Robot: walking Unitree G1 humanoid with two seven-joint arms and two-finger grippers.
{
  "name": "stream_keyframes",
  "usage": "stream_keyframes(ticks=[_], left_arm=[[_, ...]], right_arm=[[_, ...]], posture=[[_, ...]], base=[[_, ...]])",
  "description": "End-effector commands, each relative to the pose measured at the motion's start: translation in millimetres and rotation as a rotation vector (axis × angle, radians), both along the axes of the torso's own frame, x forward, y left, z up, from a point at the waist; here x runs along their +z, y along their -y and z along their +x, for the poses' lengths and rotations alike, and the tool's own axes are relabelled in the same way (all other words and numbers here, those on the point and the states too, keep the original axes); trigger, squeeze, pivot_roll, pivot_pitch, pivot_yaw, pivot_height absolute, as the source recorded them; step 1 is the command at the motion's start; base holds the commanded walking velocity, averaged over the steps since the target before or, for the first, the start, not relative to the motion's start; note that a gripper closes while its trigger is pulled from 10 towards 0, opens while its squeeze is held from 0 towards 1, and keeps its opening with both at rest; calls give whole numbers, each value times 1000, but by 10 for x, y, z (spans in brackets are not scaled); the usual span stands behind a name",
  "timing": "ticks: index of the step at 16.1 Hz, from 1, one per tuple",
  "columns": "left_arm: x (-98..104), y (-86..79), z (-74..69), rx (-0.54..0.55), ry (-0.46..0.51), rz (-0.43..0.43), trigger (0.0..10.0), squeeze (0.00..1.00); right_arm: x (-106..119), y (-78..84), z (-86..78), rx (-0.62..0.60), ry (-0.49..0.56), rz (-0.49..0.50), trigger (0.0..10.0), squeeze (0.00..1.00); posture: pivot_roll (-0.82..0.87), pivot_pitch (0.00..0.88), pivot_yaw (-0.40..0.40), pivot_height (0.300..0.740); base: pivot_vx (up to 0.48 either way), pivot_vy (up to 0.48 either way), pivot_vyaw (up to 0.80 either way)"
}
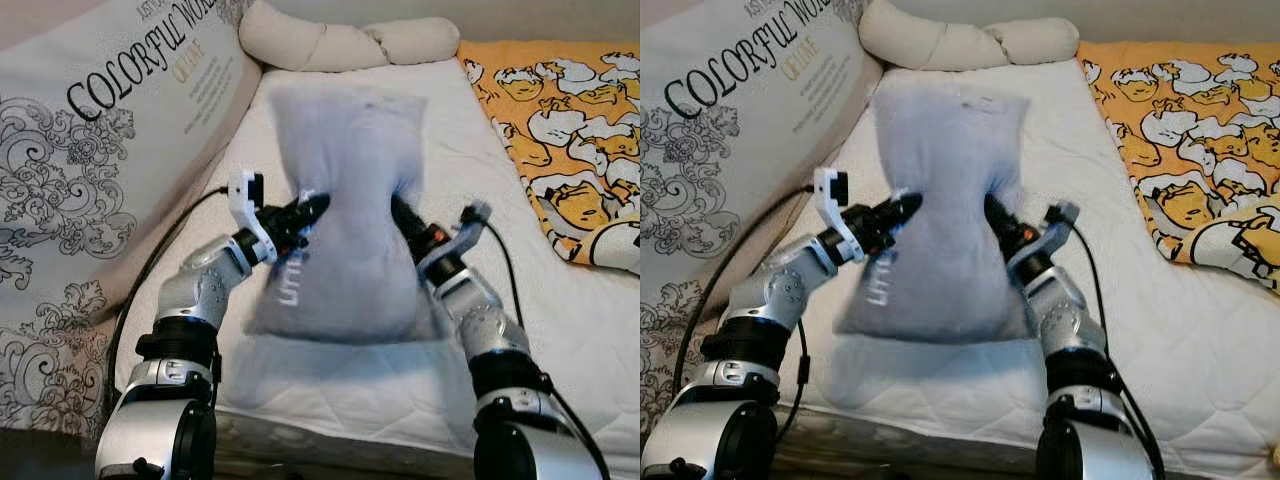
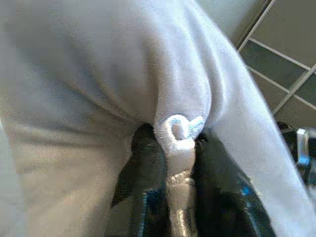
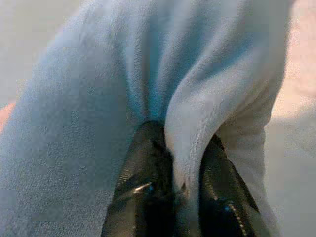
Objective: Clean up the room
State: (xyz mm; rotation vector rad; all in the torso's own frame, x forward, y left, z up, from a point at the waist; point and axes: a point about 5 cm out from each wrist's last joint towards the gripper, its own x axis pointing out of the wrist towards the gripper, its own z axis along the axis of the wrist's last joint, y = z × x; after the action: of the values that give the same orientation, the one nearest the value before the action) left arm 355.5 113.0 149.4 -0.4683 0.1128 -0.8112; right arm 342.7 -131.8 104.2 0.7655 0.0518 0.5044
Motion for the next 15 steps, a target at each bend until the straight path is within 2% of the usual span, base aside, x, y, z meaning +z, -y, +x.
stream_keyframes(ticks=[1, 3, 4, 6, 7, 8, 9, 10, 11, 13, 14, 15], left_arm=[[61, 78, -23, -26, 31, 32, 0, 0], [36, 54, -45, 2, 26, 89, 0, 0], [-11, 27, -37, 40, 20, 161, 0, 0], [-72, -20, -32, 88, 6, 229, 0, 0], [-113, -52, -45, 117, -1, 265, 0, 0], [-138, -63, -64, 127, -7, 278, 0, 0], [-160, -78, -84, 135, -15, 288, 0, 0], [-169, -88, -97, 140, -16, 297, 0, 0], [-166, -101, -97, 144, -14, 304, 0, 0], [-148, -95, -79, 149, -8, 315, 0, 0], [-135, -85, -69, 151, -1, 322, 0, 0], [-108, -95, -61, 160, 15, 333, 0, 0]], right_arm=[[17, -199, -33, 85, 10, -29, 0, 0], [6, -126, -70, 39, 13, -42, 0, 0], [-11, -56, -101, 2, 18, -83, 0, 0], [-128, 17, -158, -28, -14, -198, 0, 0], [-188, 25, -217, -13, -23, -214, 0, 0], [-219, 11, -251, -2, -29, -212, 784, 0], [-245, -14, -279, 6, -37, -209, 902, 0], [-249, -33, -285, -3, -41, -200, 784, 0], [-236, -36, -273, -42, -29, -224, 0, 0], [-223, 24, -251, -130, -26, -235, 0, 0], [-242, 114, -235, -222, -54, -274, 9961, 0], [-254, 177, -226, -275, -71, -249, 10000, 0]], posture=[[-76, 0, 140, 740], [-87, 0, 154, 740], [-88, 0, 154, 740], [-74, 0, 141, 740], [-65, 0, 137, 740], [-60, 0, 137, 740], [-57, 0, 138, 740], [-57, 0, 144, 740], [-63, 0, 156, 740], [-67, 0, 163, 740], [-66, 0, 163, 740], [-58, 0, 162, 740]], base=[[0, 0, 0], [0, 0, 0], [0, 0, 0], [0, 0, 0], [0, 0, 0], [0, 0, 0], [0, 0, 0], [0, 0, 0], [0, 0, 0], [0, 0, 0], [0, 0, 0], [0, 0, 0]])
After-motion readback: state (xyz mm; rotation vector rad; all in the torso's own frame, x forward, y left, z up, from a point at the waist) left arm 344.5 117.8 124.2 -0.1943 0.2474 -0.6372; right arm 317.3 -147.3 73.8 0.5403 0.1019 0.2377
